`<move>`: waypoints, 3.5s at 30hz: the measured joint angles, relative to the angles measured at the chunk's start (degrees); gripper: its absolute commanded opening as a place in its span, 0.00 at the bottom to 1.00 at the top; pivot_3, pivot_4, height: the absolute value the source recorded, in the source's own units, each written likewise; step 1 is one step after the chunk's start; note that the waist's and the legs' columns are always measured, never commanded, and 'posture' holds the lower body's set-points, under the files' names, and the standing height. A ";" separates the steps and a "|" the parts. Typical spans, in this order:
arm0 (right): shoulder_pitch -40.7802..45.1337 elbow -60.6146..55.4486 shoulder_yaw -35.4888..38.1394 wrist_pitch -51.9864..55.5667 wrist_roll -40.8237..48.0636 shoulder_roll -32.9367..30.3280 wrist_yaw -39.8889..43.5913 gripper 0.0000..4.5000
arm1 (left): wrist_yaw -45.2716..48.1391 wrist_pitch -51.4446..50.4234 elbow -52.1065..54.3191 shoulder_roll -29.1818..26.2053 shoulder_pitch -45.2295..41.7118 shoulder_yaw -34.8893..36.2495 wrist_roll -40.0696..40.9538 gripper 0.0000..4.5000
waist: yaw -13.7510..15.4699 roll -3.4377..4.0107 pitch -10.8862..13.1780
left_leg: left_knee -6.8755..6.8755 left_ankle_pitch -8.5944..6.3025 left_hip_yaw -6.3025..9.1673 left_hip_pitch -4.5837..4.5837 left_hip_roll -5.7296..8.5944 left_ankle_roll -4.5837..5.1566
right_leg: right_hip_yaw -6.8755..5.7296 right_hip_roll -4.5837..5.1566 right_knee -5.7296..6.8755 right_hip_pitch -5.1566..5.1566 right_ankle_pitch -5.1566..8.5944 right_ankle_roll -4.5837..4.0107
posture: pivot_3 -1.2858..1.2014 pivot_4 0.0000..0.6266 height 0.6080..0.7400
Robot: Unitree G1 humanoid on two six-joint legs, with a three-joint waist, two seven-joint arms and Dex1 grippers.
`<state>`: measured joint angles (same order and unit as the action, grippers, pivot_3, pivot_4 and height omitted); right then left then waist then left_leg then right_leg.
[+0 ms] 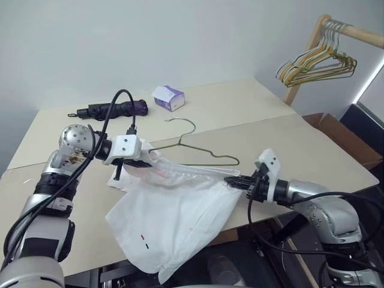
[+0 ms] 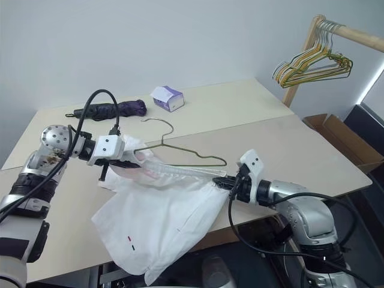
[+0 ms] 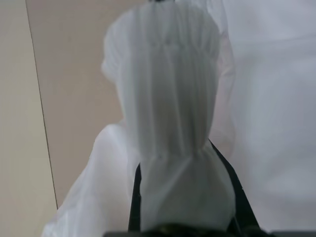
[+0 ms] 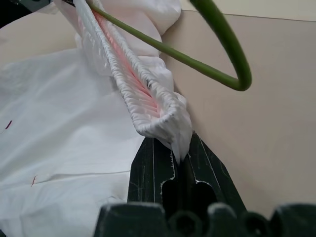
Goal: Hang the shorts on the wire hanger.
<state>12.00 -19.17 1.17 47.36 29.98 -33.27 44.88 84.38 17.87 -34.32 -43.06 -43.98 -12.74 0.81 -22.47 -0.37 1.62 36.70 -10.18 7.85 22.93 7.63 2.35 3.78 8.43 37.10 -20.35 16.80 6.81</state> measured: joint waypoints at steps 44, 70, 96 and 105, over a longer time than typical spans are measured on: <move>1.62 5.99 1.99 -2.21 5.17 -13.55 11.30 0.01 | -2.67 8.50 -7.01 1.15 -3.56 -5.86 -3.36 0.00 | -0.70 -0.02 0.01 | 0.01 0.02 -0.04 0.21 -0.02 0.03 | -0.02 0.03 -0.01 0.04 -0.01 0.02 | 0.35 0.00 1.00; 9.00 -4.00 -4.56 0.64 0.07 -16.61 4.64 1.00 | -11.13 3.80 -13.94 7.32 -6.94 -7.24 -9.23 0.00 | -2.24 -0.02 0.01 | 0.01 0.04 -0.03 0.30 0.00 0.08 | -0.03 0.04 0.00 -0.02 -0.01 0.07 | 0.35 0.00 1.00; 44.22 22.86 -36.35 5.84 -19.75 -12.08 19.88 0.27 | -10.81 3.00 -8.82 9.40 -7.45 -5.34 -7.21 0.00 | -4.10 0.00 0.02 | 0.02 0.04 -0.10 0.36 0.04 0.13 | 0.00 0.11 0.13 -0.20 -0.17 -0.18 | 0.36 0.00 1.00; 42.91 21.32 -35.57 4.26 -20.79 -12.25 23.11 0.00 | -8.92 2.95 -8.71 8.94 -7.27 -4.48 -6.49 0.00 | -3.70 0.00 0.02 | 0.03 0.04 -0.09 0.36 0.04 0.13 | 0.00 0.10 0.11 -0.18 -0.15 -0.14 | 0.36 0.00 1.00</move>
<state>54.91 2.15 -34.40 51.62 9.18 -45.52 67.99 75.46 20.82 -43.03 -34.12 -51.25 -17.22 -5.69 -26.17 -0.37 1.64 36.74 -10.14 7.76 23.29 7.67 2.48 3.78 8.53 37.22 -20.53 16.64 6.67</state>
